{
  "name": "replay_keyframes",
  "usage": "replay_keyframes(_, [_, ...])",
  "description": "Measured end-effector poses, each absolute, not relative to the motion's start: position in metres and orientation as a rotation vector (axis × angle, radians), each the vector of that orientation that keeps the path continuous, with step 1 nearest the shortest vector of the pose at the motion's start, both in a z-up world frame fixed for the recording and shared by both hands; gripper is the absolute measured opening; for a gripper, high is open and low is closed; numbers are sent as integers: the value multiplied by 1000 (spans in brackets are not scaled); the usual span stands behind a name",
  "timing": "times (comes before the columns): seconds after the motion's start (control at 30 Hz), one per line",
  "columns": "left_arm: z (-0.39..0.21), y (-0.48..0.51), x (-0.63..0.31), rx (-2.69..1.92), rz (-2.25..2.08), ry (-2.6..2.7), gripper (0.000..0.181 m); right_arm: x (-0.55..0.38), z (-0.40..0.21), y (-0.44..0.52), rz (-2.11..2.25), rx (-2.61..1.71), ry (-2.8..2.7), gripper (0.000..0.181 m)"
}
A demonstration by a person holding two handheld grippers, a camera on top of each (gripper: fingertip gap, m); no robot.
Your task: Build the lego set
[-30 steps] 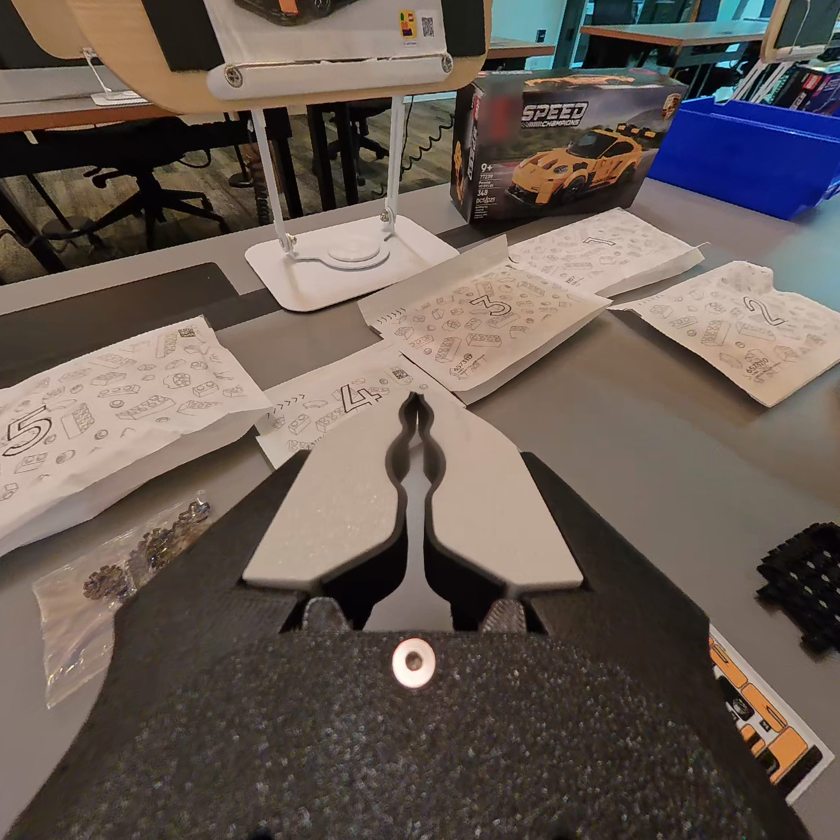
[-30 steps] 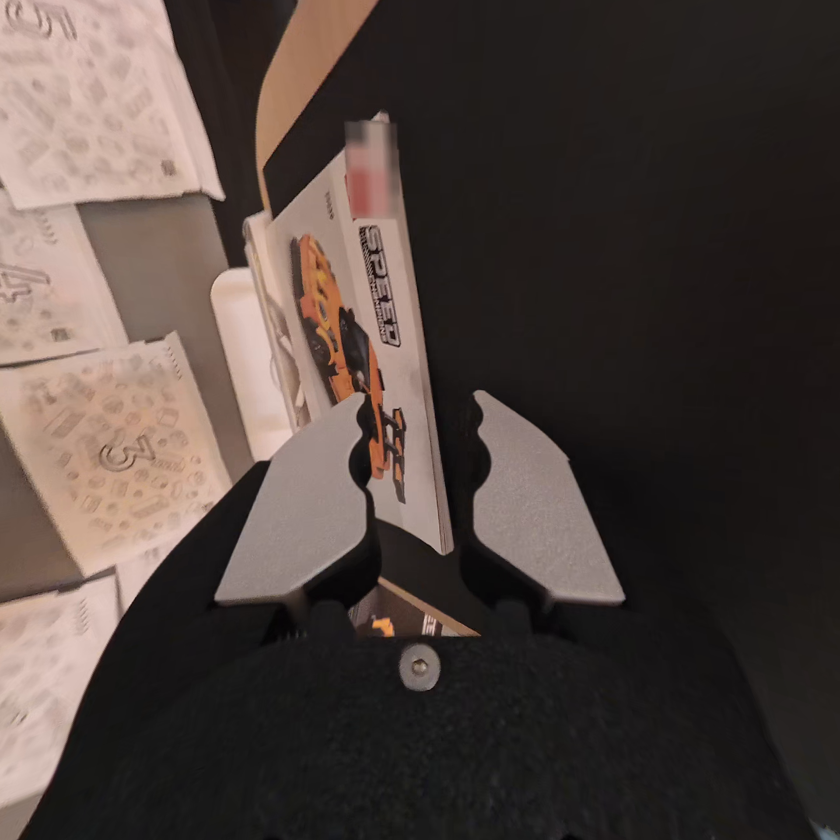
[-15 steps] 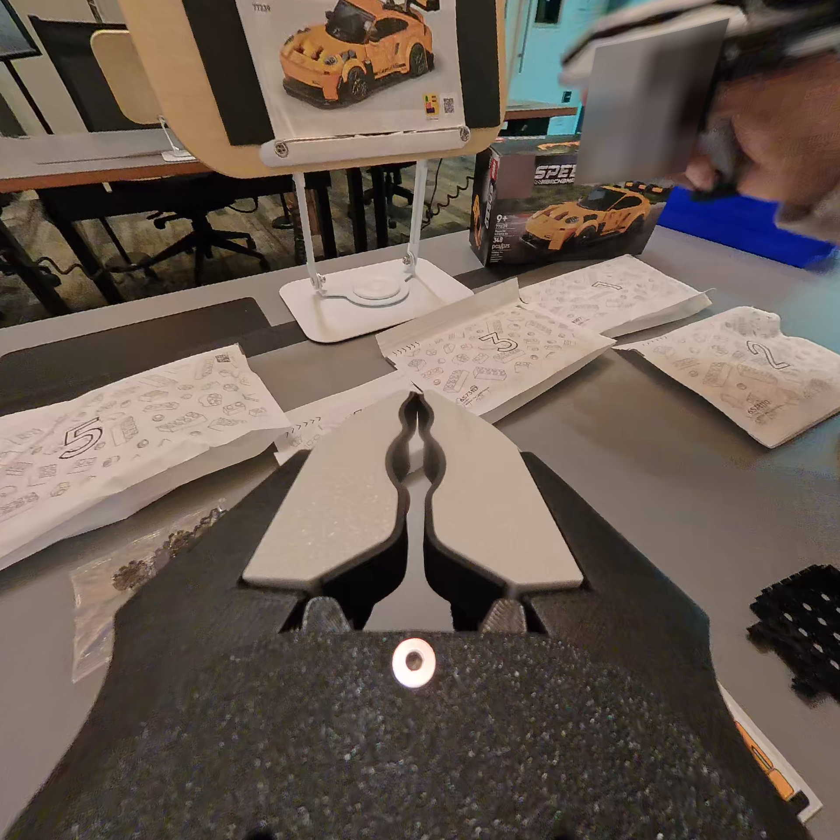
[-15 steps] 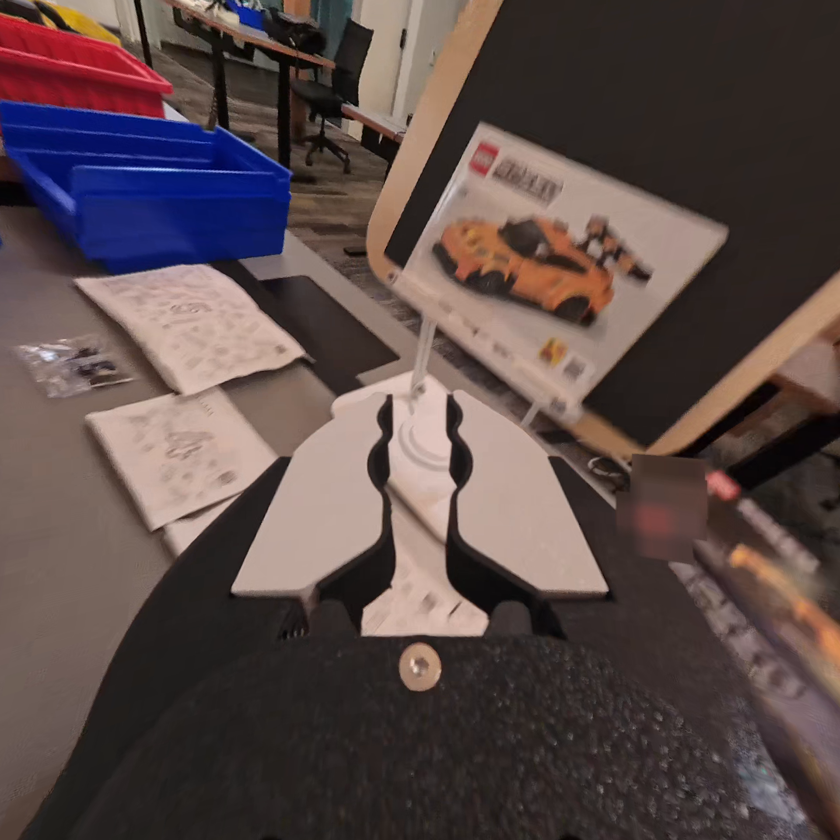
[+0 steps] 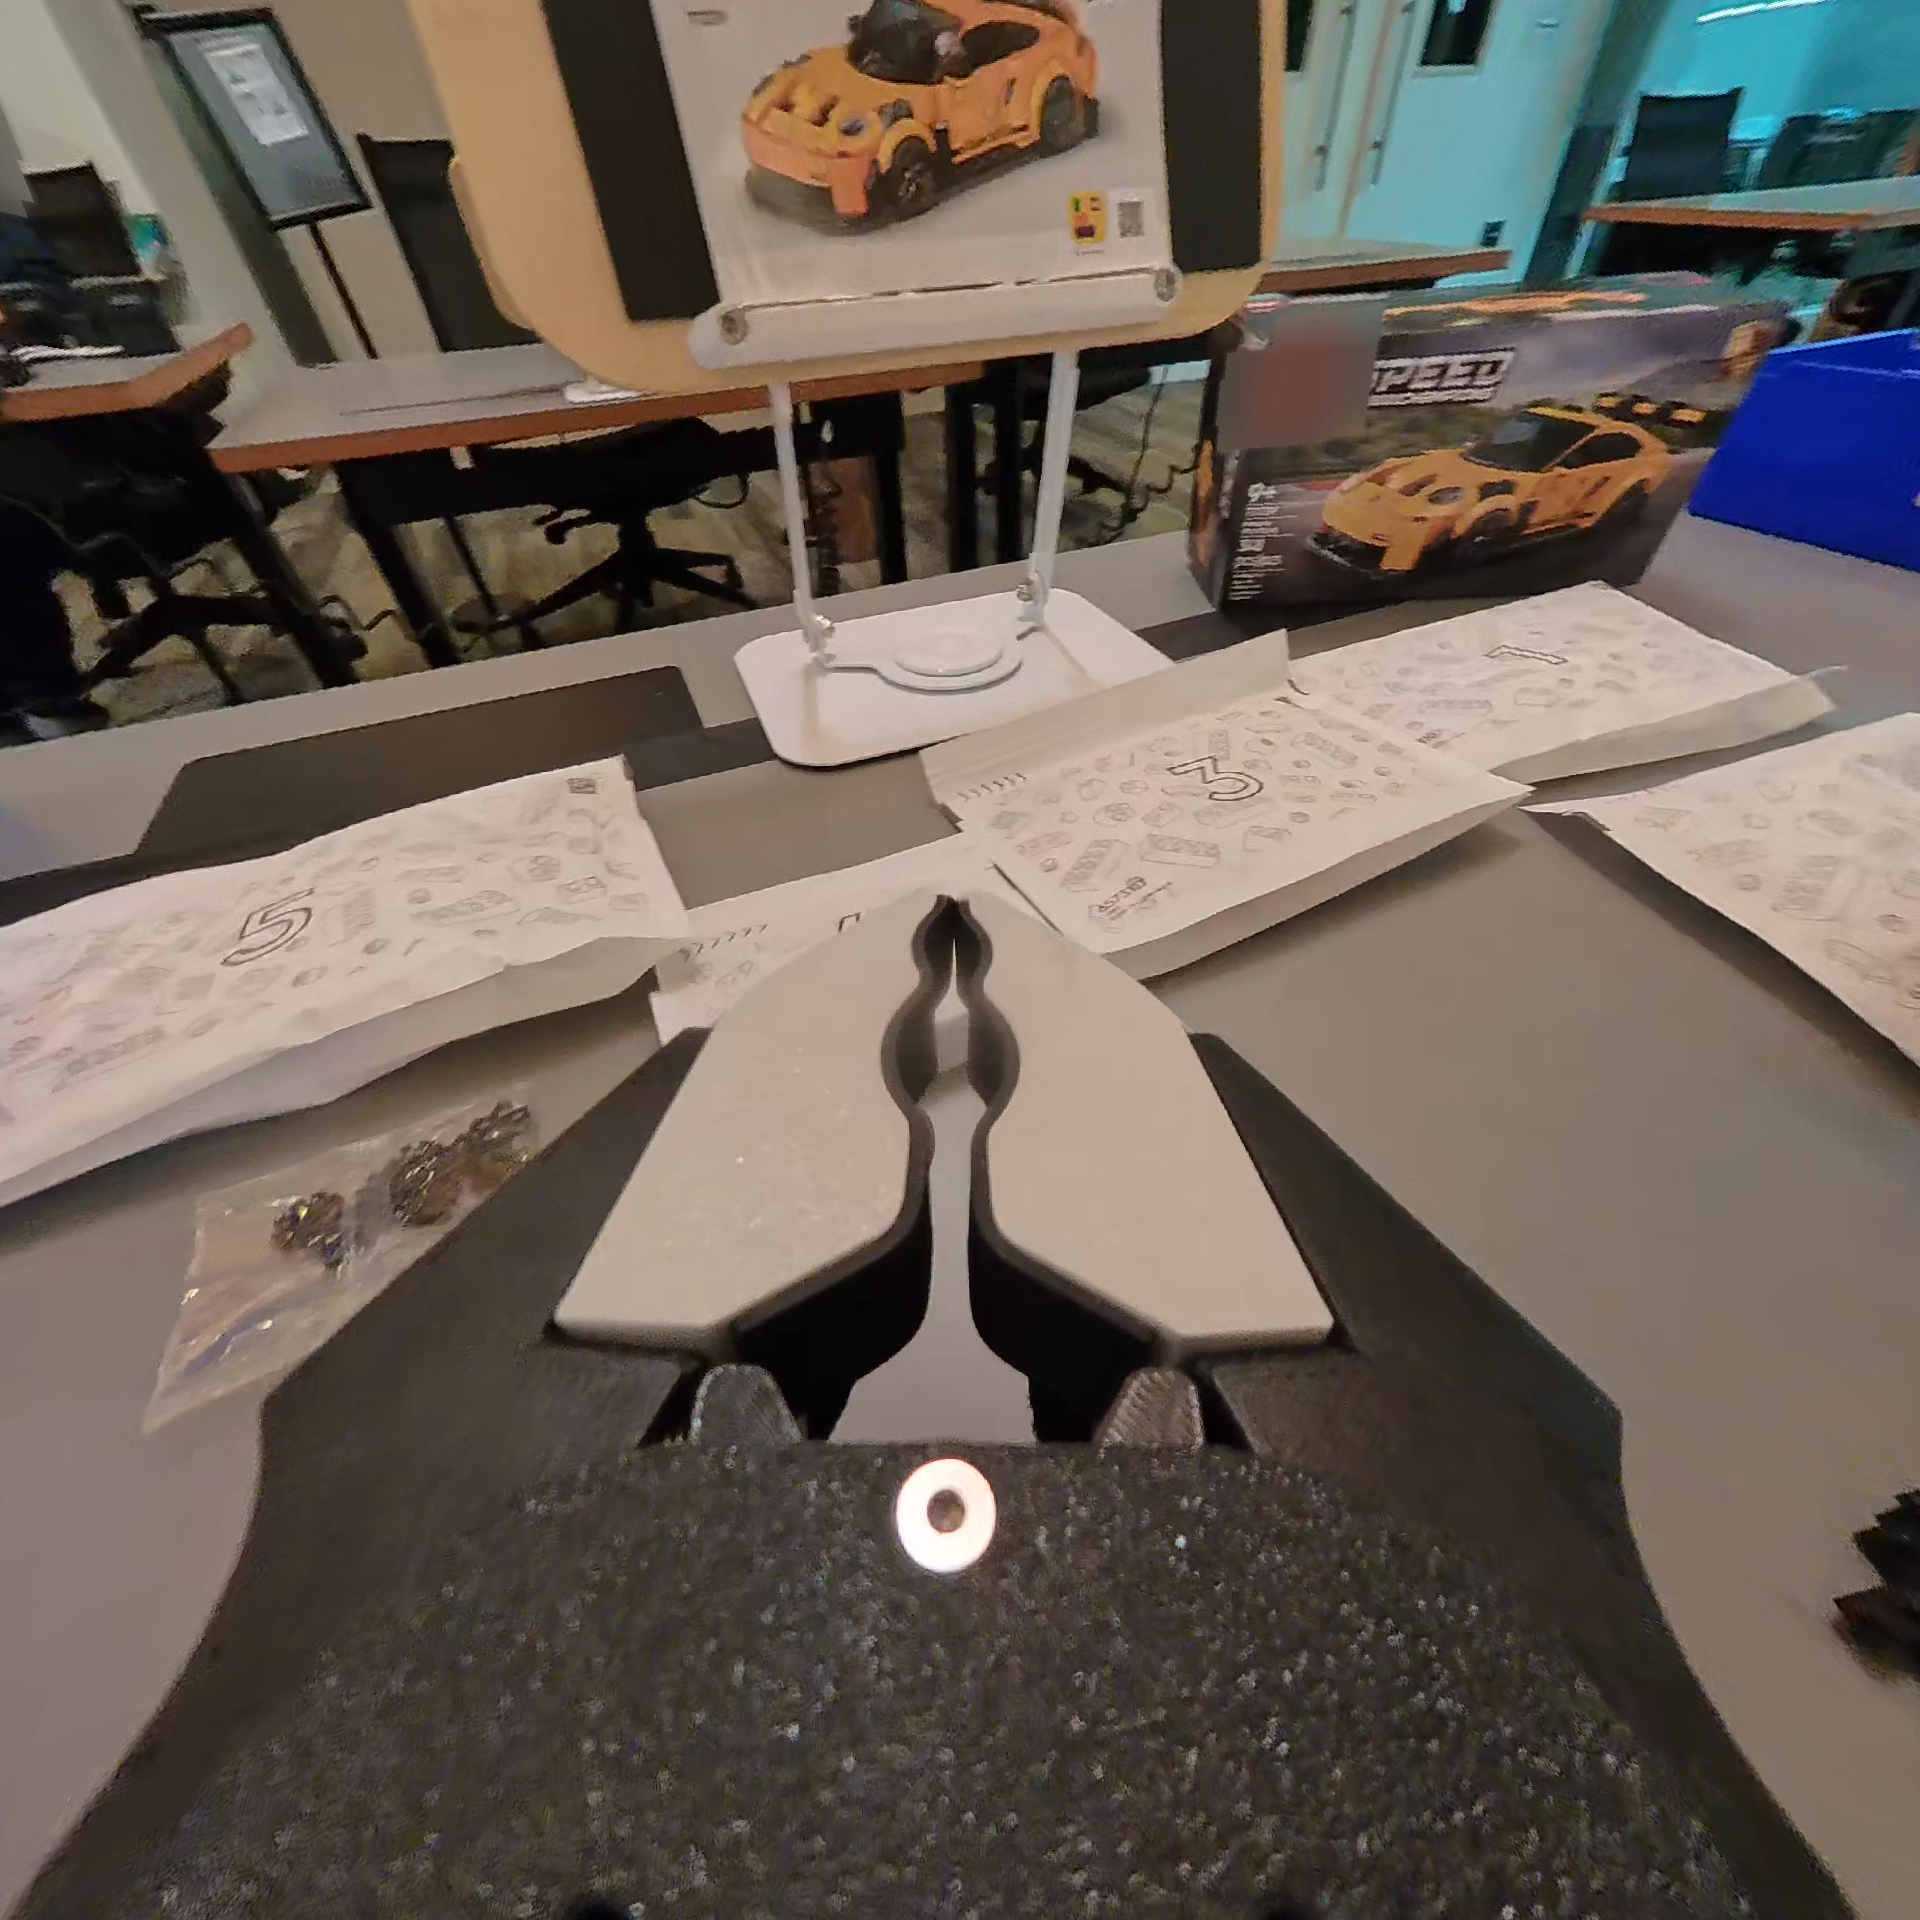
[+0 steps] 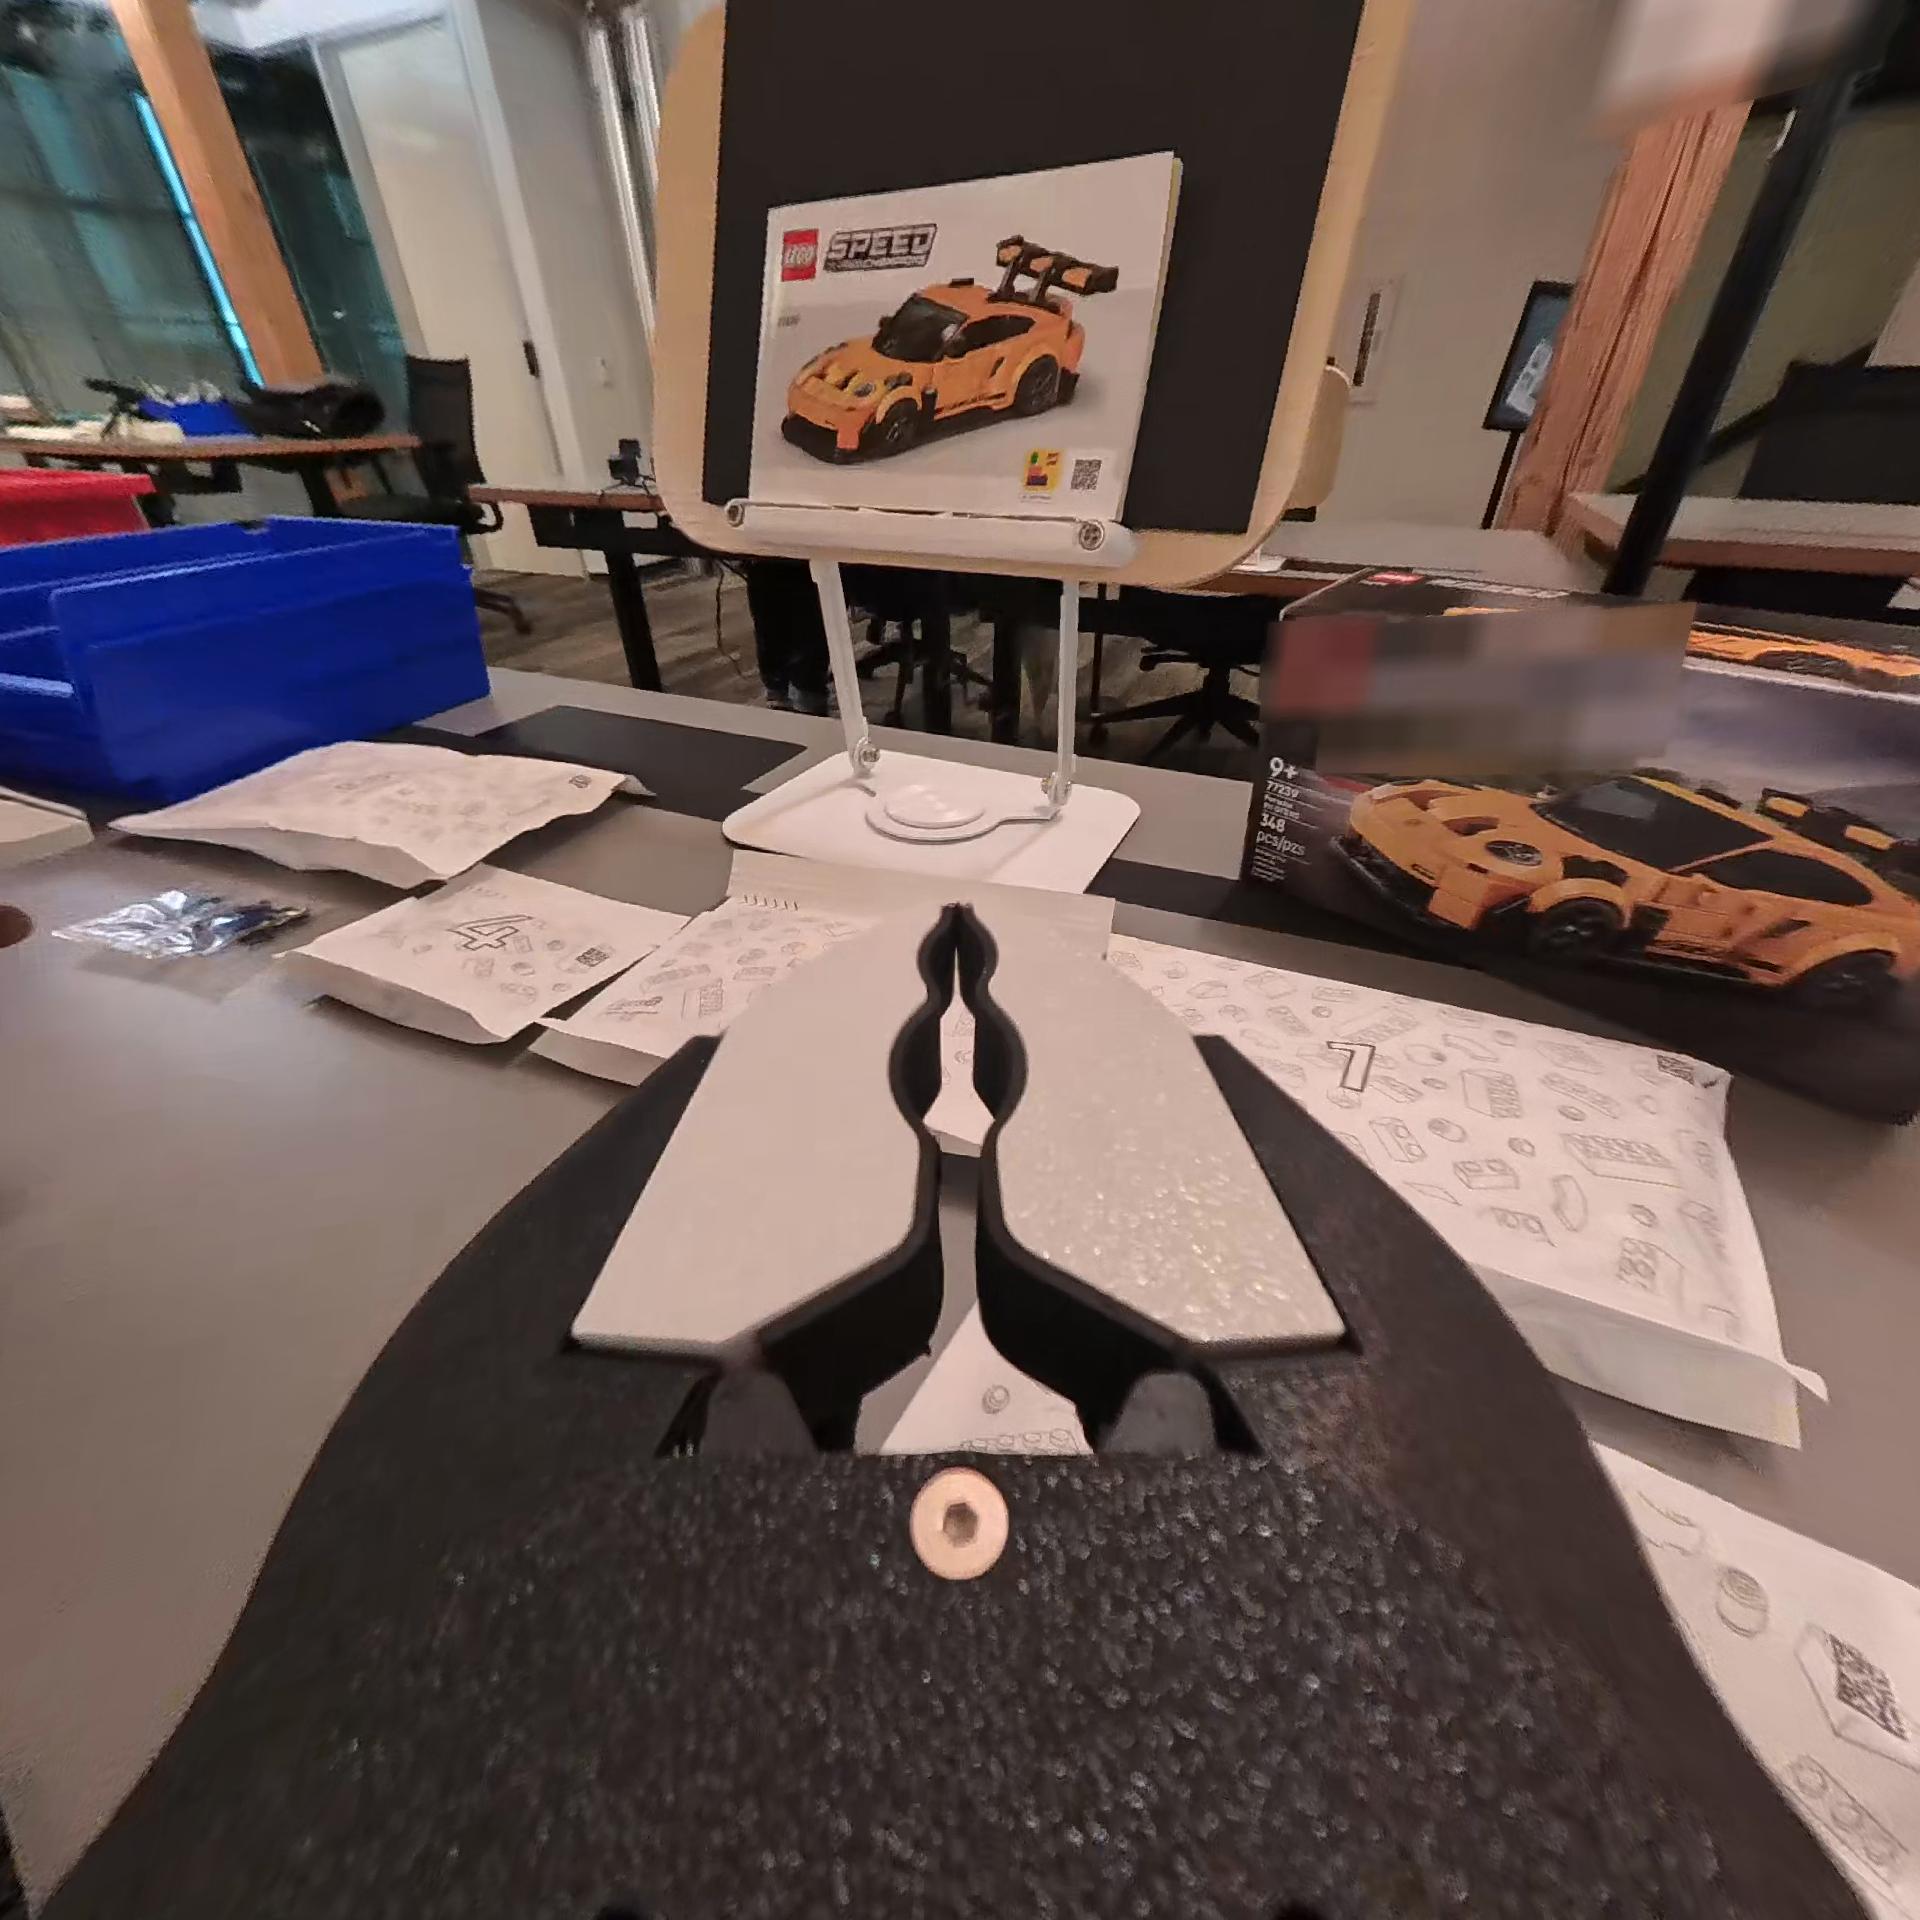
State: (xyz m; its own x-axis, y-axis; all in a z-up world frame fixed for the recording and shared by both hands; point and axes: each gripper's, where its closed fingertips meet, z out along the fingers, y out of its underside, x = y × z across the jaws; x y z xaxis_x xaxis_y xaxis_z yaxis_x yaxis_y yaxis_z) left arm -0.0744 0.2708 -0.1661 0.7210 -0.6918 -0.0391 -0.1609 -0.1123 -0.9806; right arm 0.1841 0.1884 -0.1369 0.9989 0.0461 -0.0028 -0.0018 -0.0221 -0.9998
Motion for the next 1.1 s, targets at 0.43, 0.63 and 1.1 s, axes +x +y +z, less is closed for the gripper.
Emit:
replay_keyframes(0.43, [-211,298,-110,-1776,-238,726,0,180,-151,189,102,-1636,-46,0])
replay_keyframes(0.63, [-207,303,-116,-1766,-239,688,4,184,-156,190,127,-1650,-23,0])
replay_keyframes(1.1, [-134,366,-166,-1781,-10,978,28,182,-162,193,128,-1675,-44,0])
